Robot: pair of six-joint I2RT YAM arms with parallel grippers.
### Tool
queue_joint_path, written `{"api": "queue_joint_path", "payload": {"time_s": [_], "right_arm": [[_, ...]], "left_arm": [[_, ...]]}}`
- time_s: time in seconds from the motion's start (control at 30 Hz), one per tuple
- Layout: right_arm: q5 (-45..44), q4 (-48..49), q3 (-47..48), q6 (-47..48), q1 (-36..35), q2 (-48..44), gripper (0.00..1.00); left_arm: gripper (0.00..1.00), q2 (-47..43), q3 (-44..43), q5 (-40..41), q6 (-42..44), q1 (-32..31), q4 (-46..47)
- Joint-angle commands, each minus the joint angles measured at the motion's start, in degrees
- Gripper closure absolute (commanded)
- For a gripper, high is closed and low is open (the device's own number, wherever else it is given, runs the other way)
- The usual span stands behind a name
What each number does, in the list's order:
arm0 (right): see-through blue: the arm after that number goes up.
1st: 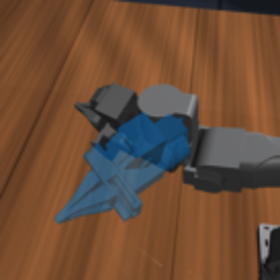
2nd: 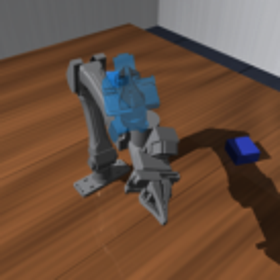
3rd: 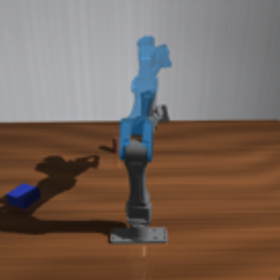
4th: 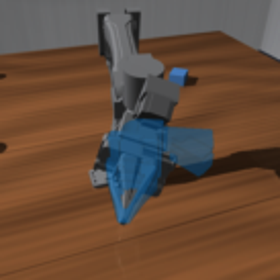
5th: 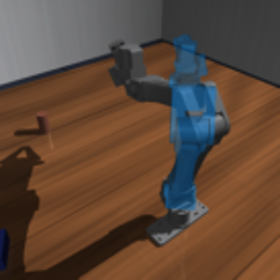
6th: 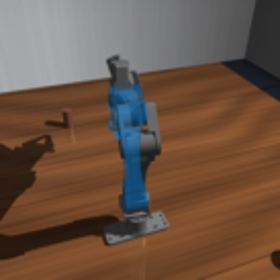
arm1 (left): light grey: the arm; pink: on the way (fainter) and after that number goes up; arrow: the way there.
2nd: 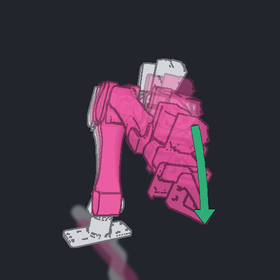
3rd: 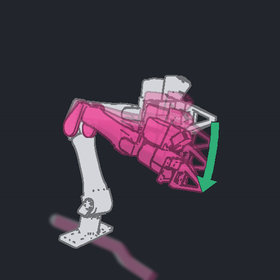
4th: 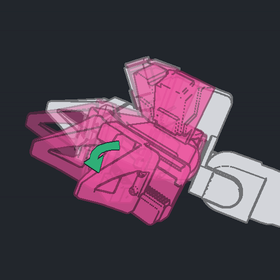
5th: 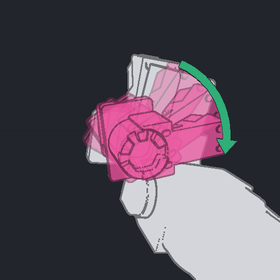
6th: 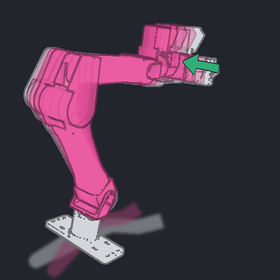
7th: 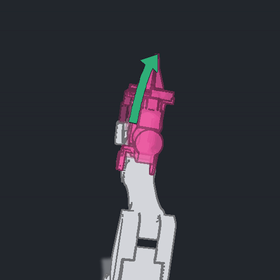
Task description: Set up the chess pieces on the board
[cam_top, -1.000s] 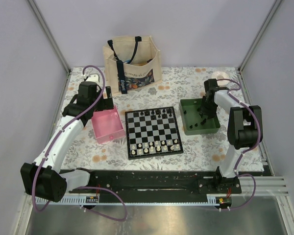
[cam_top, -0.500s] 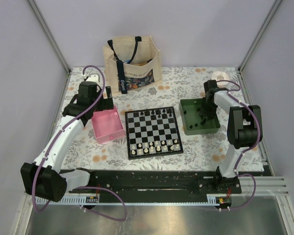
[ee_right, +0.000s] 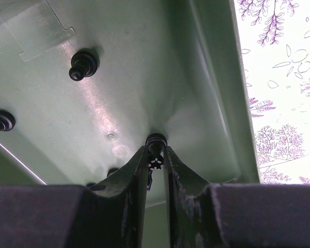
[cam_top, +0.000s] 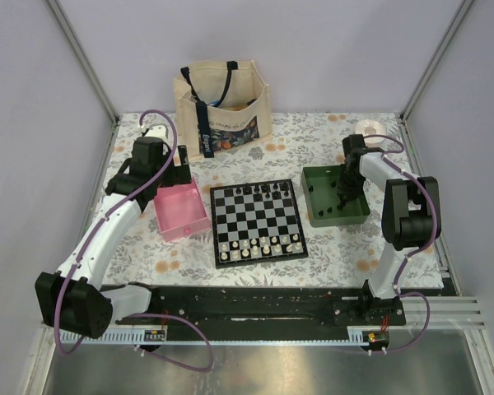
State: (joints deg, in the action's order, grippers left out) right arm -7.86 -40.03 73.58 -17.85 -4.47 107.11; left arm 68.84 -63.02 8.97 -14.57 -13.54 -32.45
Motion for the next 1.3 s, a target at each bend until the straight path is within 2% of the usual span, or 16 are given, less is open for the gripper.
{"api": "queue_joint_path", "payload": {"time_s": [0.0,0.03,0.13,0.33,0.53,0.77,0.83,1.07,1.27], "right_arm": [[0.39,0.83,-0.02,-0.35,0.34,-0.32,0.83],[0.73,0.83,0.07,-0.26,0.34,-0.24,0.89],[0.91,0.57,0.6,0.09,0.25,-1.11,0.93],[0.04,-1.71,5.33,1.94,0.34,-5.94,0.94],[5.48,-4.44,11.75,2.11,-0.18,-9.81,0.94],[5.31,-8.13,19.92,2.38,-7.73,-10.7,0.94],[5.14,-9.27,25.62,1.94,-14.05,-8.16,0.94],[4.17,-13.58,43.38,2.11,-26.28,3.88,0.94],[5.13,-20.69,66.46,2.9,-34.1,19.59,0.94]], "left_arm": [[0.01,-0.02,-1.4,-0.97,0.15,-0.17,2.48],[0.01,-0.02,-1.31,-1.06,0.15,-0.17,2.48],[0.01,-0.02,-1.4,-1.06,0.24,-0.17,2.48],[0.01,-0.28,-1.4,-0.97,0.15,-0.08,2.56],[0.01,-0.63,-1.49,-0.89,0.24,-0.08,2.48],[0.01,-0.99,-1.57,-0.8,0.15,-0.17,2.39],[0.01,-1.25,-1.49,-0.62,0.24,-0.17,2.39],[0.01,-2.04,-1.22,1.3,-0.11,-0.17,2.13],[0.01,-3.71,-0.87,3.77,-0.46,-0.08,2.39]]}}
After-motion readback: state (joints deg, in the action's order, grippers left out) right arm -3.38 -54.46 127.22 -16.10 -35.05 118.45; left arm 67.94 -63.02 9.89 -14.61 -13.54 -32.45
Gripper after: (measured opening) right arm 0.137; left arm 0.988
